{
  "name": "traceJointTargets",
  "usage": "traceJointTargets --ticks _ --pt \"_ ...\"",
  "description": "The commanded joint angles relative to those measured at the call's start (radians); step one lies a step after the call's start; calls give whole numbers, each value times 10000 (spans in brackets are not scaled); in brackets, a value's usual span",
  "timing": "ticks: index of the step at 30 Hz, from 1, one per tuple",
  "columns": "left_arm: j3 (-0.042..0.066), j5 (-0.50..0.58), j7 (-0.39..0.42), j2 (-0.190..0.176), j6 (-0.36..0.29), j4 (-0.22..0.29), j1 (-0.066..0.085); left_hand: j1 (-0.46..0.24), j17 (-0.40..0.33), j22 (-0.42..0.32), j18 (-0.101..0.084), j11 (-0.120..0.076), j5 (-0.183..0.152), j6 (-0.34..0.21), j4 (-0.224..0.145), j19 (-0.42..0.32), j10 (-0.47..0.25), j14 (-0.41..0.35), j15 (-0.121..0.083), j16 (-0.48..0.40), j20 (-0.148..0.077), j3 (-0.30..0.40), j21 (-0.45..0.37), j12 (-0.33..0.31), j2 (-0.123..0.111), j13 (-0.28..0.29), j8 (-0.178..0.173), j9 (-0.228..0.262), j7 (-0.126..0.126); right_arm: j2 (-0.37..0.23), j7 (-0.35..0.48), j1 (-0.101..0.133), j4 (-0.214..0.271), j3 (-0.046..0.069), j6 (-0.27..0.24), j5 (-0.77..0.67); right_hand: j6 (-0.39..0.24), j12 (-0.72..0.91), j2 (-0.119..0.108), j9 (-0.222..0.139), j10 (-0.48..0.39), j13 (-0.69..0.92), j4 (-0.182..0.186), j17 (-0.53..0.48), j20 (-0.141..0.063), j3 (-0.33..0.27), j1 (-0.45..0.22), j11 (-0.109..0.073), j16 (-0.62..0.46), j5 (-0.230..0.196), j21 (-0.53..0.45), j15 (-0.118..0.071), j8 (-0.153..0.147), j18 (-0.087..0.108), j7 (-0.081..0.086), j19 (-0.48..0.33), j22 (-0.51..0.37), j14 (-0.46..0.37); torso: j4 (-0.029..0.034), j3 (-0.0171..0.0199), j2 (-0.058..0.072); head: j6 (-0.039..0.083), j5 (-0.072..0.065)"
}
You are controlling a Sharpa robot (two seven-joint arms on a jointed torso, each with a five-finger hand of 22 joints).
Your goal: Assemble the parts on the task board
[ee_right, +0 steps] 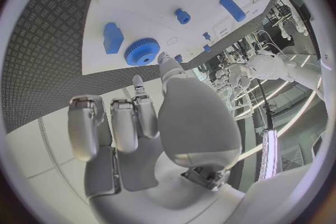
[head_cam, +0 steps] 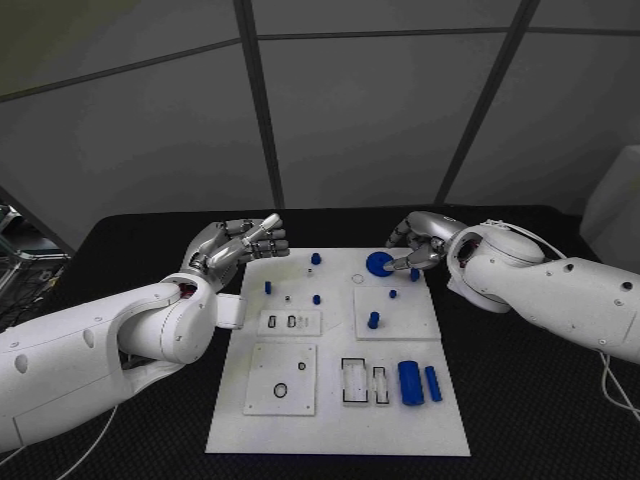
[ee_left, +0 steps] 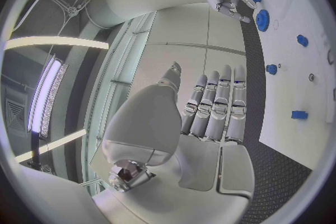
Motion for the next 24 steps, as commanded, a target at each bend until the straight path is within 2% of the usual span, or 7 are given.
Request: traceJointTargets --ticks 1,12,24 --pt "9 -89 17 17 172 -5 14 26 2 -12 -60 7 15 -28 -65 -89 -54 -66 -9 -46 -9 18 -33 -20 30 -10 -43 -13 33 119 -181 18 -110 5 381 -55 -98 104 38 -13 298 1369 49 1725 87 -28 114 49 81 72 53 69 54 -59 -2 504 1947 861 16 -15 11 -19 26" --pt "8 -89 6 46 187 -25 13 25 2 -13 -59 8 15 -28 -67 -91 -57 -69 -9 -55 -8 20 -34 -22 33 -10 -43 -12 33 517 -194 18 -519 10 522 -192 -111 233 156 -6 357 1514 62 1860 115 -14 231 70 145 126 92 91 124 -80 10 573 2040 886 -17 -16 20 -81 58" --pt "8 -89 -4 46 192 -32 13 25 2 -13 -59 8 15 -28 -67 -91 -57 -69 -9 -55 -8 20 -34 -22 33 -10 -43 -12 33 664 -242 17 -668 10 823 -770 -11 335 308 18 399 1631 -73 1950 128 44 465 61 188 155 114 94 275 -91 -6 610 2094 901 -4 -14 9 -155 61"
